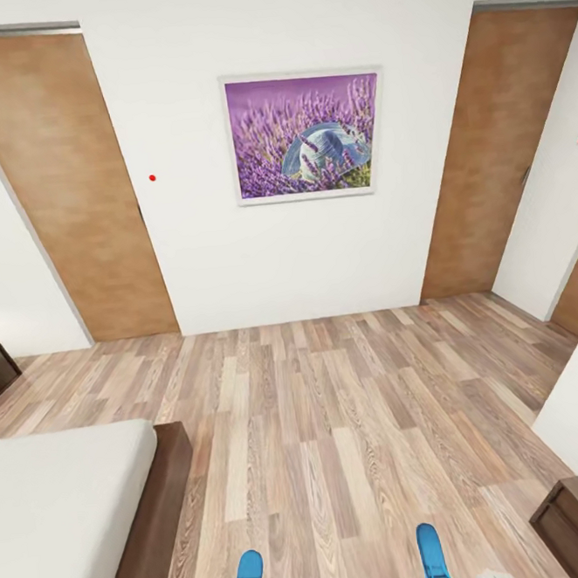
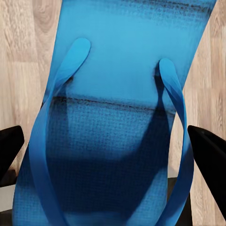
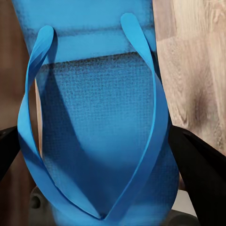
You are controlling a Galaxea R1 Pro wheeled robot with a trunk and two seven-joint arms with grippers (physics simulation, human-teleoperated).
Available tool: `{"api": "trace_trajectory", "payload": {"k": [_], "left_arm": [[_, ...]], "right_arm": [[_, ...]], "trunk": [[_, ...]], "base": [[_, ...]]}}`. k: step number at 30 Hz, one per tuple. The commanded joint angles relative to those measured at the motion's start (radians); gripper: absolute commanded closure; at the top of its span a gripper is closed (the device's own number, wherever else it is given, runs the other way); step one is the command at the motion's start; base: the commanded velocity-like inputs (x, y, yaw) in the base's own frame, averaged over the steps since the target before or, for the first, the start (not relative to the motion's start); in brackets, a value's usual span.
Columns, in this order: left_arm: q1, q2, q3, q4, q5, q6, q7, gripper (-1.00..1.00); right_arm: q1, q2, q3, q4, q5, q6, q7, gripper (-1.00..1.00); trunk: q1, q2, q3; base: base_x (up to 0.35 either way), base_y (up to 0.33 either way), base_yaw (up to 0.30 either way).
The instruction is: In the bedroom, move the book from the bed onto either nightstand, and place the two sandals side by side next to the bed.
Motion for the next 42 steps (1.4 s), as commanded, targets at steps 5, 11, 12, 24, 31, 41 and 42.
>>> {"api": "trace_trajectory", "payload": {"k": [5,11,12,24,31,41,42], "left_arm": [[-0.001,0.0,-0.007,0.0,0.01,0.001,-0.003,1.0],[-0.001,0.0,-0.007,0.0,0.011,0.001,-0.002,1.0],[-0.001,0.0,-0.007,0.0,0.011,0.001,-0.002,1.0],[-0.001,0.0,-0.007,0.0,0.011,0.001,-0.002,1.0],[-0.001,0.0,-0.007,0.0,0.011,0.001,-0.002,1.0],[-0.001,0.0,-0.007,0.0,0.011,0.001,-0.002,1.0],[-0.001,0.0,-0.007,0.0,0.011,0.001,-0.002,1.0]], "right_arm": [[-0.001,-0.001,0.007,0.001,-0.008,-0.002,0.002,1.0],[-0.001,-0.001,0.007,0.001,-0.008,-0.002,0.002,1.0],[-0.001,-0.001,0.007,0.001,-0.008,-0.002,0.002,1.0],[-0.001,0.0,0.007,0.001,-0.008,-0.002,0.002,1.0],[-0.001,0.0,0.007,0.001,-0.008,-0.002,0.002,1.0],[-0.001,0.001,0.007,0.001,-0.008,-0.002,0.002,1.0],[-0.001,0.001,0.007,0.001,-0.008,-0.002,0.002,1.0]], "trunk": [[0.001,-0.002,-0.002],[0.001,-0.002,-0.002],[0.001,-0.002,-0.002],[0.001,-0.002,-0.002],[0.001,-0.002,-0.002],[0.001,-0.002,-0.002],[0.001,-0.002,-0.002]], "base": [[0.325,0.0,0.0],[0.325,0.0,0.0],[0.325,0.0,0.0],[0.325,0.0,0.0],[0.325,0.0,0.0],[0.325,0.0,0.0],[0.325,0.0,0.0]]}}
